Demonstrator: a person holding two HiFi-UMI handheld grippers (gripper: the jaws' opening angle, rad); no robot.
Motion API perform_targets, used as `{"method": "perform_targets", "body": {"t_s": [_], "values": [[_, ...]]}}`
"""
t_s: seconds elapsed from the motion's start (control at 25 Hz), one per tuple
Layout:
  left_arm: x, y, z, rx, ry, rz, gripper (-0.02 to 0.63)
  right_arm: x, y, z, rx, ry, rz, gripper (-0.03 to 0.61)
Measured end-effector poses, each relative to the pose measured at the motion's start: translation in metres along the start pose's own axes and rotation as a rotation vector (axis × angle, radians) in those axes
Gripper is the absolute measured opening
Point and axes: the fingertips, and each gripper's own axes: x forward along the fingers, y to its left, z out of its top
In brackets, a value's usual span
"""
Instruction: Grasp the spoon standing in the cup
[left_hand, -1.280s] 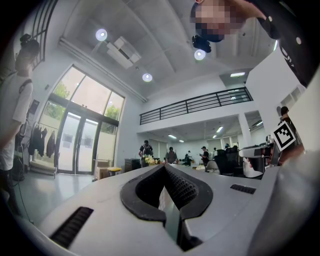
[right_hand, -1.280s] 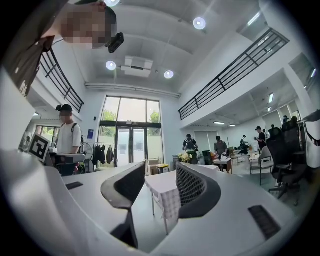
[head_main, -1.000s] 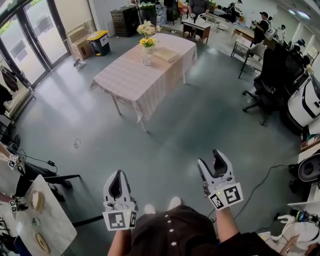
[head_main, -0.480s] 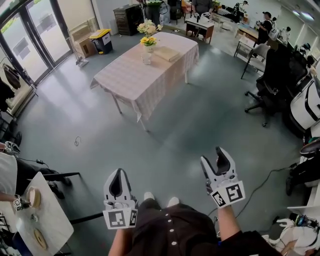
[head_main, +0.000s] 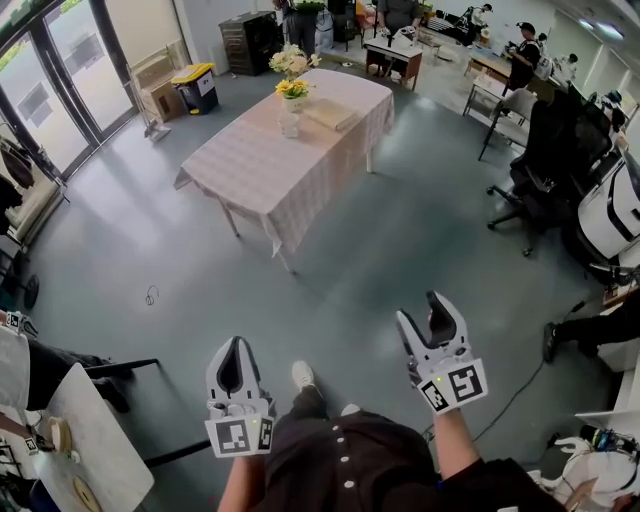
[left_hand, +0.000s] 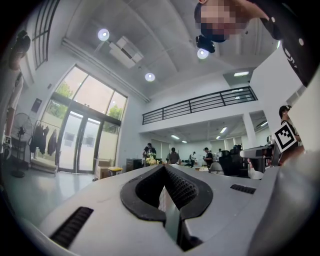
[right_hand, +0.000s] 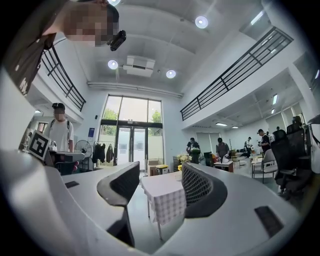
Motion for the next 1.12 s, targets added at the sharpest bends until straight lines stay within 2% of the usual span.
{"method": "perform_targets", "body": {"t_s": [0.72, 1.12], "values": [[0.152, 0.083, -0.007, -0.011, -0.009, -0.067, 0.017, 0.155, -0.02, -0.008, -0.017, 0.011, -0.056, 0.242], [0.207, 0.126, -0.009, -0.01, -0.029, -0.114, 0.017, 0.213, -0.015, -0.008, -0.029, -0.014, -0.104, 0.242]]}}
